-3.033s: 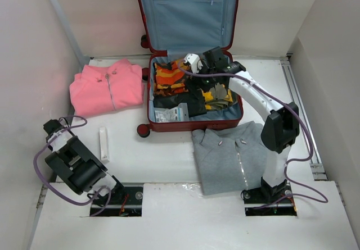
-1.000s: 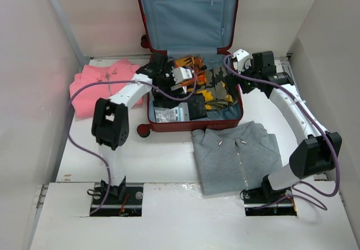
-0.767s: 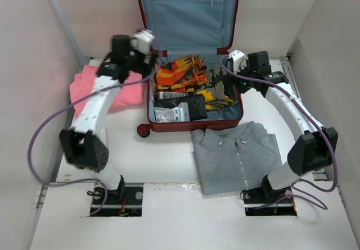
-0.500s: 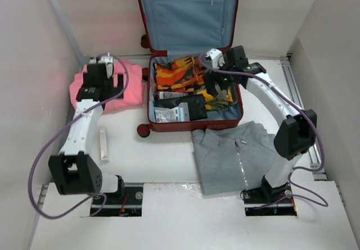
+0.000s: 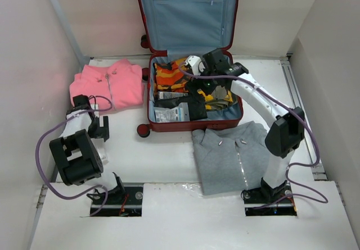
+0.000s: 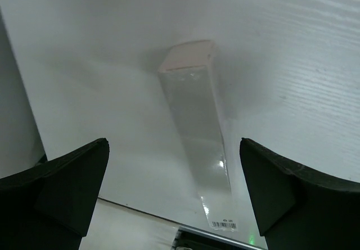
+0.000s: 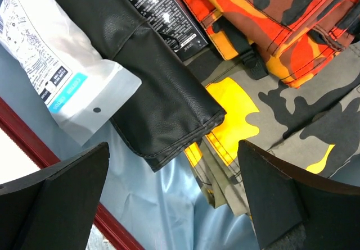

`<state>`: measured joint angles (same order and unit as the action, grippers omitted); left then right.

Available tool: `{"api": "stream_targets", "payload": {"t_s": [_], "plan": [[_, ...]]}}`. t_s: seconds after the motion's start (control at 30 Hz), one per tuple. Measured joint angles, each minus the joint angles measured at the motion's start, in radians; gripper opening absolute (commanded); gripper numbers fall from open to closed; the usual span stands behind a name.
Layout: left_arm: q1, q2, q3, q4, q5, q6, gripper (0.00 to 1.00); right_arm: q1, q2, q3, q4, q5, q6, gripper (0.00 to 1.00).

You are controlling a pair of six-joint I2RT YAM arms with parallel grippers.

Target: Pack the luggage

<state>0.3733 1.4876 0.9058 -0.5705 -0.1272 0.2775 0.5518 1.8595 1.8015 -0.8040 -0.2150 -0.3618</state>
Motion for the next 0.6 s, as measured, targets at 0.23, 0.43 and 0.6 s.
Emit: {"api": "stream_targets", "payload": {"t_s": [0.23,0.43,0.6], "plan": [[0.005,0.036,-0.018,-0.006,0.097,0.066,1.0,0.026,0.0,0.0,-0.006,0.047,0.014,1.0],[0.085,0.085,-0.018,-0.059,0.174,0.091,0.8,0.033,-0.014,-0.005,-0.013,0.09,0.018,1.0],[0.099,0.107,-0.01,-0.089,0.203,0.118,0.0,0.031,-0.027,-0.012,-0.016,0.101,0.017,1.0]]}}
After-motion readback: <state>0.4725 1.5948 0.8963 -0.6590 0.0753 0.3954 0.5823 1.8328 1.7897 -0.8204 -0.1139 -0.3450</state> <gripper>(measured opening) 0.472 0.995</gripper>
